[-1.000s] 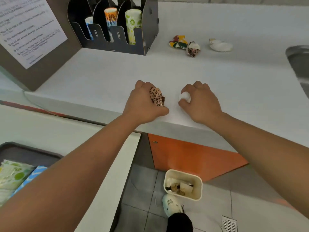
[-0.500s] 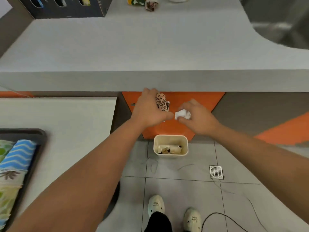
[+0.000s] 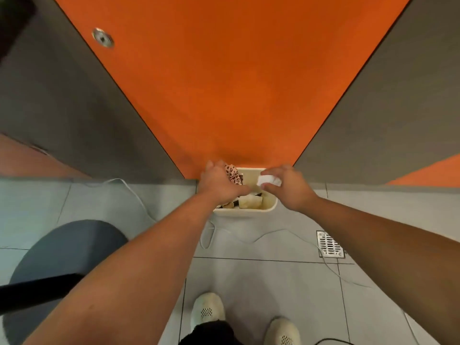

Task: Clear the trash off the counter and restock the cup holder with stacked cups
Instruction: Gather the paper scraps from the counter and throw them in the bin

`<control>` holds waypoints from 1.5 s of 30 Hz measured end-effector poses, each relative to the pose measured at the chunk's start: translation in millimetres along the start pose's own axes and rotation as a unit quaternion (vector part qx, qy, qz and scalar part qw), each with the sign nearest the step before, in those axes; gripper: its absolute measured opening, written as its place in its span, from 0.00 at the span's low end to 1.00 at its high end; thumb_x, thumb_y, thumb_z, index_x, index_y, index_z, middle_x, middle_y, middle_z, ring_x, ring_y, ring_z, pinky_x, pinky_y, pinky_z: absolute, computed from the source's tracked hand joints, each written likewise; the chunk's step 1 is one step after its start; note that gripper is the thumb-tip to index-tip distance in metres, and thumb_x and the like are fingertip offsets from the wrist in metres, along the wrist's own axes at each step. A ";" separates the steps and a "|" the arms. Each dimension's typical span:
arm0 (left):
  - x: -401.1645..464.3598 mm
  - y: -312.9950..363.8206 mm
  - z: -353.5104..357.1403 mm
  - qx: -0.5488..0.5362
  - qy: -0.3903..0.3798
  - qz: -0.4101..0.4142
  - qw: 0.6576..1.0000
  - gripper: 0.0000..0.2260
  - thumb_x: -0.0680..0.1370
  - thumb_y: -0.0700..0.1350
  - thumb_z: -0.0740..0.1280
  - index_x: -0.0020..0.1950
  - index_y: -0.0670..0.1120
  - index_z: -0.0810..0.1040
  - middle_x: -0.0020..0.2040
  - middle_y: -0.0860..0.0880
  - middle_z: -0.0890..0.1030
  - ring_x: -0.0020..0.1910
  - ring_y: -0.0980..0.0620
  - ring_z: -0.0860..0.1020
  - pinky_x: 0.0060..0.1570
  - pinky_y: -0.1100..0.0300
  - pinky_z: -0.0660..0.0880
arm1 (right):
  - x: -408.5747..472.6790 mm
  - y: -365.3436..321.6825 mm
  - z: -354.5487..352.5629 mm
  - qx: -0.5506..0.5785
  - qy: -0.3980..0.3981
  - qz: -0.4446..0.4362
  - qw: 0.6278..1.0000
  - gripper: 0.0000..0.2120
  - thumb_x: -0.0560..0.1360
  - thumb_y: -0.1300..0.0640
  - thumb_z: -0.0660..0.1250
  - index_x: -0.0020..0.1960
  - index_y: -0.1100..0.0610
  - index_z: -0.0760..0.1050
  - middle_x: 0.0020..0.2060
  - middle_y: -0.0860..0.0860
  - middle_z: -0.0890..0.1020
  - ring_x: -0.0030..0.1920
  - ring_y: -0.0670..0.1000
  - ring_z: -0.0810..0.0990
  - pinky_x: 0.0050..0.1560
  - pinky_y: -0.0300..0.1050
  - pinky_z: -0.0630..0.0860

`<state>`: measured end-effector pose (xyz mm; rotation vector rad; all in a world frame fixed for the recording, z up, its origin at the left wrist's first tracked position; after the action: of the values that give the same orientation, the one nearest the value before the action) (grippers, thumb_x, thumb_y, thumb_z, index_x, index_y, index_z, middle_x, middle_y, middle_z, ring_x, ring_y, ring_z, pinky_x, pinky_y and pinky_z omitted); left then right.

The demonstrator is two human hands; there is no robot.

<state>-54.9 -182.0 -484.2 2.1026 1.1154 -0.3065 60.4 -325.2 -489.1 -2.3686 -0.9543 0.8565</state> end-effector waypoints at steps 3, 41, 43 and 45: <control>51.8 -31.8 49.1 0.008 -0.001 -0.007 1.000 0.46 0.65 0.60 0.78 0.75 0.43 0.63 0.71 0.44 0.64 0.70 0.41 0.68 0.64 0.50 0.72 | 49.4 30.6 54.9 -0.056 -0.017 -0.016 0.998 0.19 0.78 0.51 0.67 0.67 0.52 0.75 0.61 0.56 0.74 0.58 0.57 0.76 0.55 0.45 0.71; -138.0 117.3 -228.4 0.065 0.007 0.122 0.990 0.25 0.76 0.52 0.73 0.69 0.44 0.71 0.68 0.43 0.75 0.67 0.45 0.73 0.60 0.57 0.70 | -88.0 -206.6 -187.7 -0.096 -0.021 -0.061 0.993 0.25 0.77 0.52 0.67 0.72 0.49 0.66 0.72 0.56 0.67 0.71 0.57 0.68 0.66 0.49 0.68; -166.2 137.0 -263.7 0.057 0.012 0.144 0.988 0.26 0.76 0.53 0.72 0.70 0.45 0.70 0.70 0.45 0.74 0.68 0.46 0.73 0.63 0.56 0.70 | -110.2 -236.5 -223.9 -0.106 -0.003 -0.086 0.991 0.25 0.77 0.51 0.68 0.72 0.50 0.67 0.71 0.54 0.69 0.70 0.55 0.69 0.68 0.50 0.68; -189.4 156.3 -297.8 0.057 0.019 0.175 0.983 0.27 0.76 0.54 0.72 0.71 0.46 0.70 0.70 0.46 0.74 0.68 0.47 0.73 0.63 0.57 0.69 | -130.2 -265.5 -256.7 -0.124 0.017 -0.112 0.986 0.24 0.77 0.50 0.67 0.71 0.52 0.68 0.68 0.52 0.72 0.67 0.54 0.72 0.67 0.50 0.69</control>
<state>-79.4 -149.2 -100.4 2.3657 0.7443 -0.1639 41.5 -287.1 -99.9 -2.4071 -1.3504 0.6413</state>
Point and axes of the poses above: each hand's wrist, its own x-axis towards the middle knuckle, its own z-axis out of the palm, y = z × x, the point moved 3 cm from there along x, towards the middle knuckle
